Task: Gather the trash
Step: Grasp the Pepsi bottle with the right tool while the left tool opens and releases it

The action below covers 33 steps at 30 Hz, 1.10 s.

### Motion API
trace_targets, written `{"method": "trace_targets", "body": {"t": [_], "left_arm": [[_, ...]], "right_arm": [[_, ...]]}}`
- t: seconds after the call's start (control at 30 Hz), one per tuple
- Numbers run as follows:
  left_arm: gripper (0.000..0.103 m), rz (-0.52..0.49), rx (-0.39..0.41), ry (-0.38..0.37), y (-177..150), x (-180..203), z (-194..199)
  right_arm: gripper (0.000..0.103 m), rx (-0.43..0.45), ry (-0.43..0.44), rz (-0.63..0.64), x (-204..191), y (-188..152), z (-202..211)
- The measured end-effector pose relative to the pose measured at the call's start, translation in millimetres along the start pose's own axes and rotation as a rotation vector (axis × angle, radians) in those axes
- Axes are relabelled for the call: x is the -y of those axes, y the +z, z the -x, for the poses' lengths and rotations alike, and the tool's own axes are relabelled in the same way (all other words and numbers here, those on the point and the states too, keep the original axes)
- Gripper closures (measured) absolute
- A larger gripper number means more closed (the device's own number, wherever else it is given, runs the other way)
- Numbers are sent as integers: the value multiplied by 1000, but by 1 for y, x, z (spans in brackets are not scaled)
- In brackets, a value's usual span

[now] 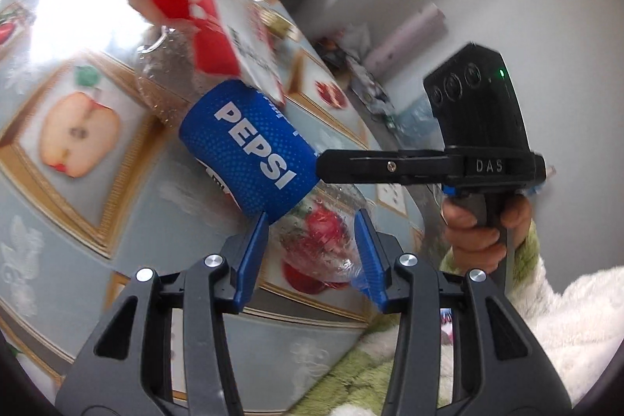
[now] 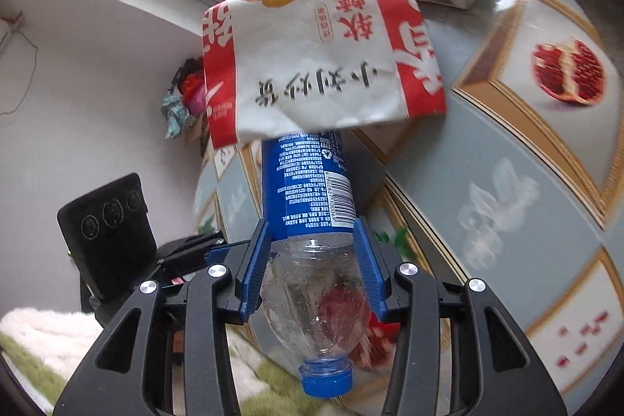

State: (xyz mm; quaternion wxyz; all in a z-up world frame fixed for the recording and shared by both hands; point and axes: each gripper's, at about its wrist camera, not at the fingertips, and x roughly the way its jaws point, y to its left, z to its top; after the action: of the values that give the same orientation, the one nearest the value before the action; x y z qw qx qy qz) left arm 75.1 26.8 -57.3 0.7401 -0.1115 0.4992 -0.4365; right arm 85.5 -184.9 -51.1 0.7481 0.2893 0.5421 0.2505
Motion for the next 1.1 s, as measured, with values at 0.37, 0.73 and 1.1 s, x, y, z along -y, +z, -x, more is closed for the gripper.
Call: {"method": "trace_targets", "body": {"t": [0.37,0.73,1.1], "left_arm": [[61,-99,-68,-34,6,11,-17],[61,-22,-81,32,-3,-10,-14],[65,-148,-208,-65,-15,36,-39]], "right_arm": [[47,3,-118,75,-4,4,14],[43,-126,-27,144,-20,29,-40],[44,-123,18,-16,17,-30,10]]}}
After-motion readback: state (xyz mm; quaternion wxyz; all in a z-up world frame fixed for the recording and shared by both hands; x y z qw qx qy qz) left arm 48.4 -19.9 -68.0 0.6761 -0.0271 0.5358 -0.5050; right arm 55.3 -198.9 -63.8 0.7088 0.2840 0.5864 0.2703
